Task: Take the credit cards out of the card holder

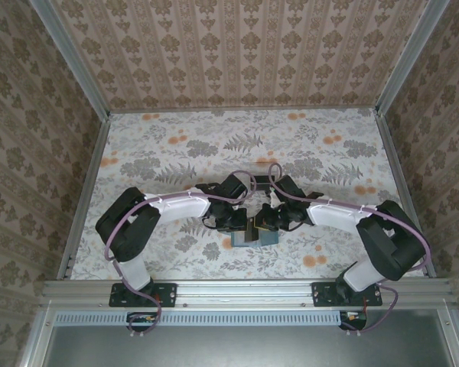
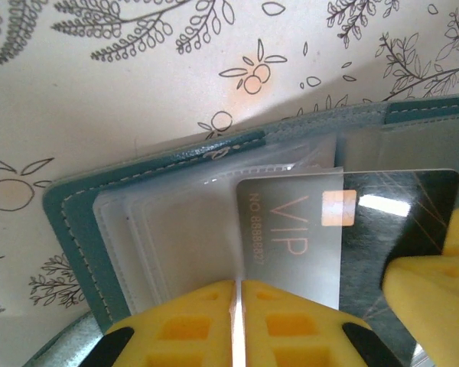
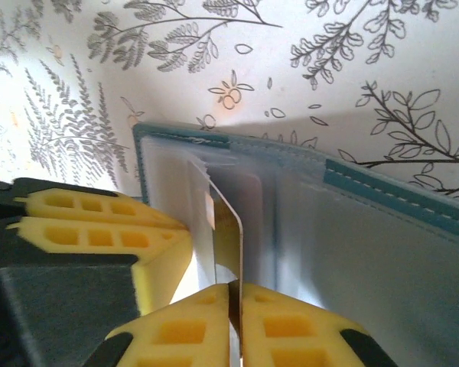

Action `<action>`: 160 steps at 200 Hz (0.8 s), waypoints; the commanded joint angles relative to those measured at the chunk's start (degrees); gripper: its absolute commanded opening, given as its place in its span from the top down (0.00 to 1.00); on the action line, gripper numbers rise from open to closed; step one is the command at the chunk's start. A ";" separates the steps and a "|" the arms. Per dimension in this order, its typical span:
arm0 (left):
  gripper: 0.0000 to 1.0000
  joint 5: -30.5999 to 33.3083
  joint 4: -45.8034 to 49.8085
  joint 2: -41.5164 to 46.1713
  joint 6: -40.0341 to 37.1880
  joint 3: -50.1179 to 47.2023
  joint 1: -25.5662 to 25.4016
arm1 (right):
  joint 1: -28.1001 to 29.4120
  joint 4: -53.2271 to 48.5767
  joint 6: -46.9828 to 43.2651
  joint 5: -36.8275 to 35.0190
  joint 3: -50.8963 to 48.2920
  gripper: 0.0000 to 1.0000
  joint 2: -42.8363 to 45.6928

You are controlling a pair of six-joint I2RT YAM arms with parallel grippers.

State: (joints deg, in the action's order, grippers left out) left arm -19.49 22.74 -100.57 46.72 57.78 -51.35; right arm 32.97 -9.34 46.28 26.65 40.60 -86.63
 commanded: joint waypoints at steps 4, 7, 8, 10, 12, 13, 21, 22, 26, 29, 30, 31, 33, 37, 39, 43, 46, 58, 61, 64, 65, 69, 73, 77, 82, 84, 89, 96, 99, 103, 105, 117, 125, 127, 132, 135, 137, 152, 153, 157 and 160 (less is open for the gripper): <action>0.88 1.12 2.73 -1.38 -0.67 -0.11 -0.40 | -0.63 -2.87 -1.04 -0.79 -0.18 0.93 1.37; 0.88 1.12 2.79 -1.38 -0.77 -0.11 -0.37 | -0.67 -3.05 -1.14 -0.93 -0.17 0.93 1.35; 0.88 1.12 2.77 -1.38 -0.81 -0.12 -0.39 | -0.69 -3.14 -1.21 -0.92 -0.17 0.93 1.41; 0.88 1.12 2.82 -1.38 -0.83 -0.08 -0.39 | -0.71 -3.33 -1.35 -1.04 -0.17 0.93 1.45; 0.88 1.12 2.81 -1.44 -0.77 -0.11 -0.36 | -0.76 -3.49 -1.41 -1.18 -0.17 0.93 1.46; 0.88 1.12 2.82 -1.41 -0.76 -0.12 -0.35 | -0.78 -3.53 -1.52 -1.22 -0.13 0.93 1.46; 0.88 1.12 2.84 -1.36 -0.78 -0.03 -0.38 | -0.95 -4.45 -1.98 -1.66 0.01 0.94 1.51; 0.88 1.12 2.88 -1.37 -0.77 -0.03 -0.40 | -0.97 -4.63 -2.03 -1.76 0.05 0.94 1.49; 0.88 1.14 2.86 -1.40 -0.84 -0.07 -0.35 | -1.03 -5.02 -2.25 -1.94 0.14 0.94 1.62; 0.88 1.14 2.90 -1.46 -0.84 -0.04 -0.35 | -1.06 -5.26 -2.56 -2.16 0.18 0.94 1.69; 0.88 1.13 2.91 -1.42 -0.80 -0.04 -0.34 | -1.11 -5.43 -2.58 -2.28 0.18 0.94 1.71; 0.88 1.12 2.92 -1.40 -0.82 -0.04 -0.38 | -1.13 -5.56 -2.63 -2.34 0.22 0.94 1.67; 0.88 1.12 2.92 -1.38 -0.79 -0.03 -0.34 | -1.21 -5.83 -2.78 -2.47 0.26 0.94 1.78; 0.88 1.16 2.93 -1.38 -0.88 0.01 -0.34 | -1.32 -6.37 -3.05 -2.81 0.34 0.94 1.86; 0.88 1.15 2.92 -1.38 -0.85 0.02 -0.40 | -1.39 -6.58 -3.17 -2.94 0.35 0.94 1.89; 0.88 1.19 2.92 -1.38 -0.84 -0.03 -0.37 | -1.49 -7.13 -3.50 -3.40 0.48 0.94 1.98; 0.88 1.20 2.92 -1.38 -0.82 -0.03 -0.41 | -1.58 -7.53 -3.76 -3.73 0.57 0.94 2.04; 0.88 1.20 2.93 -1.31 -0.80 -0.14 -0.34 | -1.90 -9.19 -4.84 -4.80 0.82 0.94 2.33; 0.88 1.20 2.92 -1.29 -0.82 -0.08 -0.37 | -2.01 -9.58 -5.14 -5.09 0.92 0.94 2.30; 0.88 1.20 2.97 -1.36 -0.77 -0.12 -0.34 | -2.14 -10.03 -5.35 -5.21 0.97 0.94 2.29; 0.88 1.20 2.94 -1.32 -0.76 -0.12 -0.38 | -2.17 -10.10 -5.42 -5.30 1.01 0.94 2.36; 0.88 1.20 2.87 -1.28 -0.75 -0.26 -0.34 | -2.28 -10.54 -5.74 -5.58 1.06 0.94 2.36; 0.88 1.20 2.86 -1.21 -0.75 -0.21 -0.33 | -2.42 -10.98 -5.99 -5.80 1.14 0.94 2.46; 0.88 1.28 2.84 -1.21 -0.75 -0.21 -0.33 | -2.59 -11.30 -6.32 -5.93 1.15 0.94 2.51; 0.88 1.29 2.83 -1.27 -0.80 -0.19 -0.35 | -2.77 -11.69 -6.67 -6.03 1.20 0.94 2.57; 0.88 1.29 2.83 -1.15 -0.76 -0.14 -0.35 | -2.81 -11.82 -6.76 -6.10 1.21 0.94 2.64; 0.88 1.29 2.84 -1.17 -0.75 -0.20 -0.37 | -3.02 -12.10 -7.09 -6.12 1.19 0.95 2.65; 0.88 1.29 2.86 -1.12 -0.75 -0.17 -0.41 | -3.16 -12.57 -7.42 -6.34 1.23 0.94 2.71; 0.88 1.29 2.88 -1.12 -0.75 -0.15 -0.39 | -3.17 -12.74 -7.65 -6.43 1.24 0.94 2.74; 0.88 1.29 2.92 -1.11 -0.75 -0.16 -0.38 | -3.34 -12.95 -7.85 -6.54 1.24 0.94 2.75; 0.88 1.29 2.92 -1.11 -0.75 -0.20 -0.38 | -3.42 -13.08 -7.98 -6.62 1.30 0.94 2.84; 0.88 1.29 2.97 -1.07 -0.80 -0.21 -0.41 | -3.66 -13.82 -8.52 -7.19 1.32 0.95 2.88; 0.88 1.37 3.02 -0.95 -0.84 -0.20 -0.37 | -3.87 -14.18 -8.84 -7.53 1.24 0.94 3.00; 0.88 1.38 3.03 -0.94 -0.84 -0.21 -0.40 | -3.92 -14.20 -8.91 -7.57 1.24 0.94 2.97; 0.88 1.38 3.14 -0.87 -0.84 -0.18 -0.33 | -4.05 -14.34 -9.03 -7.61 1.24 0.94 3.04; 0.88 1.38 3.15 -0.85 -0.84 -0.21 -0.37 | -4.12 -14.42 -9.12 -7.69 1.24 0.94 3.12; 0.88 1.45 3.15 -0.85 -0.84 -0.21 -0.36 | -4.14 -14.46 -9.20 -7.67 1.28 0.94 3.07; 0.88 1.47 3.15 -0.74 -0.87 -0.16 -0.29 | -4.32 -14.65 -9.49 -7.72 1.40 0.94 3.01; 0.88 1.47 3.13 -0.71 -0.86 -0.14 -0.31 | -4.32 -14.69 -9.52 -7.74 1.41 0.95 3.03; 0.88 1.51 3.18 -0.68 -0.99 -0.17 -0.31 | -4.30 -14.75 -9.55 -7.76 1.49 0.95 2.95; 0.88 1.55 3.23 -0.68 -0.97 -0.21 -0.26 | -4.38 -14.75 -9.62 -7.80 1.50 0.95 2.96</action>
State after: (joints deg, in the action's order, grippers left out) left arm -19.44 22.81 -100.57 46.72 57.78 -51.35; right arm 29.15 -18.85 38.57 22.70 41.54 -84.27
